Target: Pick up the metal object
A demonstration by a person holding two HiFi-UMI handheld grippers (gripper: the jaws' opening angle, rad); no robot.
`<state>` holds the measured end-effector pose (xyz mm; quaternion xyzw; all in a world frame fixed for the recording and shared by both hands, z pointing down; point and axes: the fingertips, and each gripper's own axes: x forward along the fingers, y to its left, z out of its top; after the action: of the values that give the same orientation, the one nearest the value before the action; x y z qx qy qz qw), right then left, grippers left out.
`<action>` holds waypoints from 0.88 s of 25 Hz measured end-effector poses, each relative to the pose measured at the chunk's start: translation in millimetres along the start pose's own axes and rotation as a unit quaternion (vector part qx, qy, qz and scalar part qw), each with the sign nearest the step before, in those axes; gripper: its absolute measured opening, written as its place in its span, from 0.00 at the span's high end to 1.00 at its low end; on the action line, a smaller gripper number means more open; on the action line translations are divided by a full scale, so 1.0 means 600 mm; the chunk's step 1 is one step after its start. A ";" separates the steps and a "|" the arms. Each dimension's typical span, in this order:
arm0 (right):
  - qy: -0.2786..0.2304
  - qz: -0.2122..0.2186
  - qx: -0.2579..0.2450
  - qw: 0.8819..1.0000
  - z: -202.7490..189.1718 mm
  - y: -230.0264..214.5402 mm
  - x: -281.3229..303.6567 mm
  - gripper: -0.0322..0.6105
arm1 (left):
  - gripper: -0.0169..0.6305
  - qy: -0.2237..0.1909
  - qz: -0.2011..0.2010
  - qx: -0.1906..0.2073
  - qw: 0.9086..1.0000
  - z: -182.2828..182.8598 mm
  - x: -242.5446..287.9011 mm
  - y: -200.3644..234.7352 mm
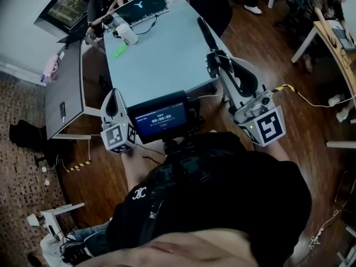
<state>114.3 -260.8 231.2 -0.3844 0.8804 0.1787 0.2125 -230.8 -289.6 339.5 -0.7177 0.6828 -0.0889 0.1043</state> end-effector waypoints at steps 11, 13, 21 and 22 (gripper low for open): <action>0.005 0.000 0.002 1.000 0.099 0.228 -0.141 0.86 | 0.99 0.002 0.006 -0.019 1.000 -0.047 -0.304 0.031; 0.012 -0.011 0.015 1.000 0.128 0.284 -0.183 0.86 | 0.98 0.014 0.003 -0.029 0.999 -0.061 -0.381 0.037; 0.005 -0.027 0.017 0.999 0.219 0.375 -0.261 0.86 | 0.99 -0.002 -0.016 -0.032 0.999 -0.027 -0.503 0.042; 0.004 -0.028 0.016 0.999 0.229 0.381 -0.273 0.86 | 0.98 -0.005 -0.020 -0.030 0.999 -0.022 -0.514 0.036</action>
<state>75.2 49.6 233.6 -0.4064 0.8728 0.1572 0.2199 -270.9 16.8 350.7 -0.7342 0.6704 -0.0673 0.0843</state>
